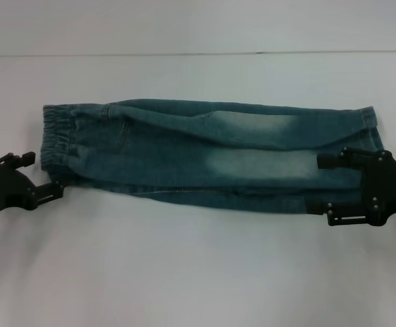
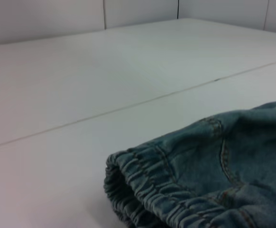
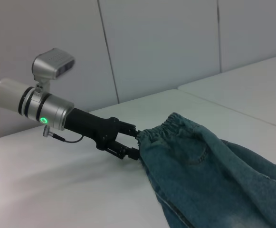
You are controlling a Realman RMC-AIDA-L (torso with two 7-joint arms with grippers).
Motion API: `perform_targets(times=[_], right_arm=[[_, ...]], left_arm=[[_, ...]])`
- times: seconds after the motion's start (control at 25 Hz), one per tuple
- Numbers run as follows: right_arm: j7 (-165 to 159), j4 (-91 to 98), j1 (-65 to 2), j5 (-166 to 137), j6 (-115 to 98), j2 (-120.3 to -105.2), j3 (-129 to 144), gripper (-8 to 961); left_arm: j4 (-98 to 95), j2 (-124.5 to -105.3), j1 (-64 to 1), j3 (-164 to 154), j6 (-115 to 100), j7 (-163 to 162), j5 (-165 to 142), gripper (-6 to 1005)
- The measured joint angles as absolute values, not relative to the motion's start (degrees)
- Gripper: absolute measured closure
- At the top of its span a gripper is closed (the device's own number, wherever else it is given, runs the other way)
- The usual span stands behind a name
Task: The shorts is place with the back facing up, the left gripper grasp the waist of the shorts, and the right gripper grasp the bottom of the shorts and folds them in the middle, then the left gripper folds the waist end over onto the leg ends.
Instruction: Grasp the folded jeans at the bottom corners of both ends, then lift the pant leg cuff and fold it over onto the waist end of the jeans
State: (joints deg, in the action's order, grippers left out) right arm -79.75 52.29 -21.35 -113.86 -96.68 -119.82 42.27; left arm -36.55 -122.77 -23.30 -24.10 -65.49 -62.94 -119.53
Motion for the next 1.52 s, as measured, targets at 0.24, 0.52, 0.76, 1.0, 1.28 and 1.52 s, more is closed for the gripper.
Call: perform_targets(times=[0.24, 0.52, 0.76, 1.0, 1.28, 1.52], right_arm=[[-80.0, 52.2, -21.6, -113.9, -96.2, -119.80, 42.3, 7], [-80.5, 52.0, -21.8, -113.8, -95.1, -119.75, 42.3, 7], [-80.9, 51.7, -21.8, -113.8, -94.9, -119.61, 42.3, 7], [-80.9, 51.6, -21.9, -113.8, -94.4, -119.62, 42.3, 17], [-80.5, 51.4, -21.9, -113.8, -94.1, -119.77, 42.0, 50], [-80.4, 49.7, -22.3, -113.2, -91.3, -119.81, 41.7, 79]], left_arm=[[-34.1, -122.54, -24.6, -25.6, -61.2, -62.4, -119.6, 178], [-33.6, -122.52, -25.4, -26.3, -61.6, -61.4, -119.5, 187], [-33.2, -122.41, -25.5, -26.5, -61.9, -59.9, -119.3, 195], [-33.1, -122.50, -25.6, -28.5, -62.1, -59.9, -119.6, 449], [-33.6, -122.95, -25.7, -30.2, -62.2, -59.9, -119.3, 727], [-36.8, -123.09, -25.7, -30.1, -63.8, -62.0, -119.2, 883]])
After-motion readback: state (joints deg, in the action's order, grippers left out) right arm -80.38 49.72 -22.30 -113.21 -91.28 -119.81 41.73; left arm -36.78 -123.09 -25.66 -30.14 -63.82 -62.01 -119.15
